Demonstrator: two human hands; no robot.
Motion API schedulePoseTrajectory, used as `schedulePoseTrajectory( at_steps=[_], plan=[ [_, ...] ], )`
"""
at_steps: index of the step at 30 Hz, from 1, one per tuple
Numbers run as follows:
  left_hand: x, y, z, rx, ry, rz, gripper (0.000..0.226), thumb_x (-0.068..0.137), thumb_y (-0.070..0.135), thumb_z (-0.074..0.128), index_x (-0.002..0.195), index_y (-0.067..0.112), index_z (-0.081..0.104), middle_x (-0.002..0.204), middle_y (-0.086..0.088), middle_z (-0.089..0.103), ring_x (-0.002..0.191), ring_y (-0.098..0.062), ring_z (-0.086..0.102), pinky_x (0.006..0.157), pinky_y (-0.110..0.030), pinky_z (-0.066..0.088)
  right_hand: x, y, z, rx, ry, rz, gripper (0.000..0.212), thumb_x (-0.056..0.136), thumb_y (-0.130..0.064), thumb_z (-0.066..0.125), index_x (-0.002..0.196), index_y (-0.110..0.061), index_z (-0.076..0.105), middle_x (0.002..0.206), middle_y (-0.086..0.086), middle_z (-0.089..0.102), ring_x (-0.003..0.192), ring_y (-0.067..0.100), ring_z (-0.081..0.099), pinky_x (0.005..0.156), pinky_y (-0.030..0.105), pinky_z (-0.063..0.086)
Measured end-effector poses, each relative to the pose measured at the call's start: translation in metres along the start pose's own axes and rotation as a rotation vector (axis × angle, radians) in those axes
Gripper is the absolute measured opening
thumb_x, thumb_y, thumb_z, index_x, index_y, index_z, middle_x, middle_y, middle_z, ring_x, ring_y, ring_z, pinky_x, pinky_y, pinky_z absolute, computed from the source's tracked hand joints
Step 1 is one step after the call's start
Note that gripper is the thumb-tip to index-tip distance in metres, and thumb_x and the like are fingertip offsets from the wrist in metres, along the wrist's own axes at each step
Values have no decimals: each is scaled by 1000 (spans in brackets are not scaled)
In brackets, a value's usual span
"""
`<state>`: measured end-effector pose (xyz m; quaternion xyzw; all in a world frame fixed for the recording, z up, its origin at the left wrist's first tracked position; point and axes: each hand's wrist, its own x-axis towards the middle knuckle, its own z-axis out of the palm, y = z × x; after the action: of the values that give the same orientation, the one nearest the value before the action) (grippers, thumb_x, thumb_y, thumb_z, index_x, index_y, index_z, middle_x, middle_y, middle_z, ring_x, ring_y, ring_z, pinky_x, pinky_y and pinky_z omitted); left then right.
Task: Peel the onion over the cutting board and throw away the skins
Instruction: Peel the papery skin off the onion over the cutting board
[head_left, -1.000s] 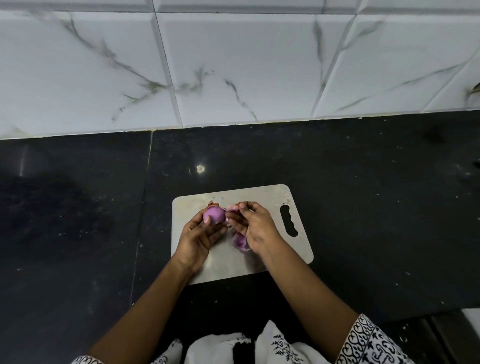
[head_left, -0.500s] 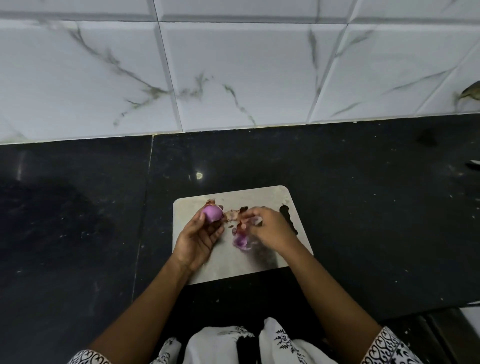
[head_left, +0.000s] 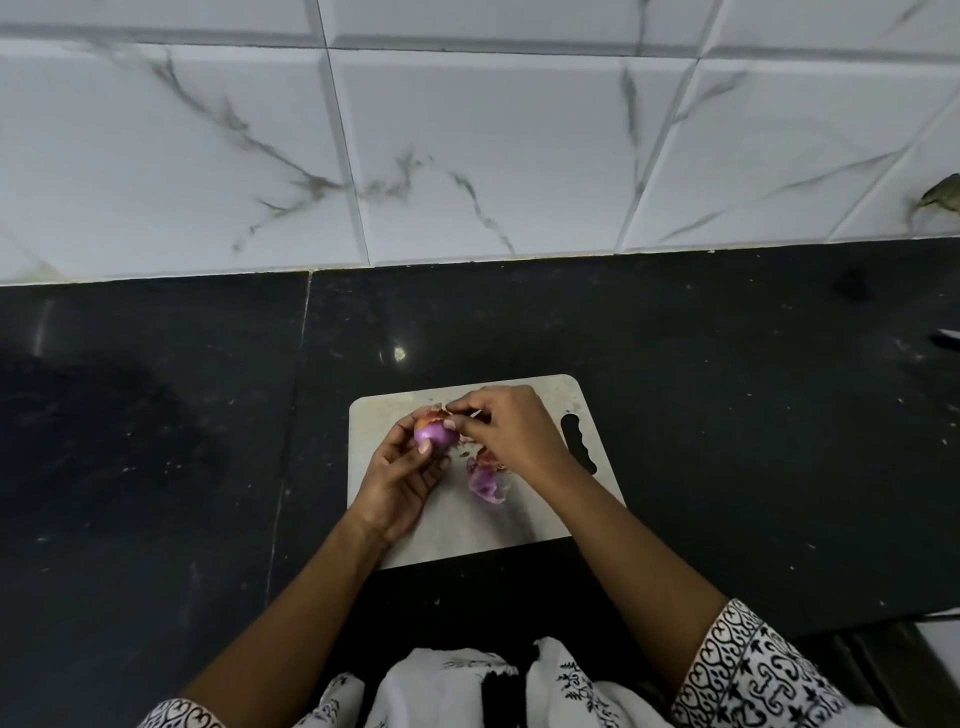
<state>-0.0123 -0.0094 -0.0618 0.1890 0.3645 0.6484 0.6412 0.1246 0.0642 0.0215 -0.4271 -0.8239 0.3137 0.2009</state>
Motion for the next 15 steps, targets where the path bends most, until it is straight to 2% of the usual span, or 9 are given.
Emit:
schedulePoseTrajectory(
  at_steps=[8,15],
  plan=[
    [1,0,1,10,21,10,78,41,31,94,111,16,62,107,-5,67,91,-14,68,72,-23,56,6,-4,-5,-120,-49,-81,22,84,-21,66,103,-10,72,95,8,74,85,20,67,81,35,54],
    [2,-1,1,22,27,21,77,42,29,94,111,13,62,110,-8,66,93,-17,67,73,-24,56,8,-8,-6,-176,-69,-86,22,83,-20,67,102,-9,71,93,10,73,84,21,67,80,39,54]
  ],
)
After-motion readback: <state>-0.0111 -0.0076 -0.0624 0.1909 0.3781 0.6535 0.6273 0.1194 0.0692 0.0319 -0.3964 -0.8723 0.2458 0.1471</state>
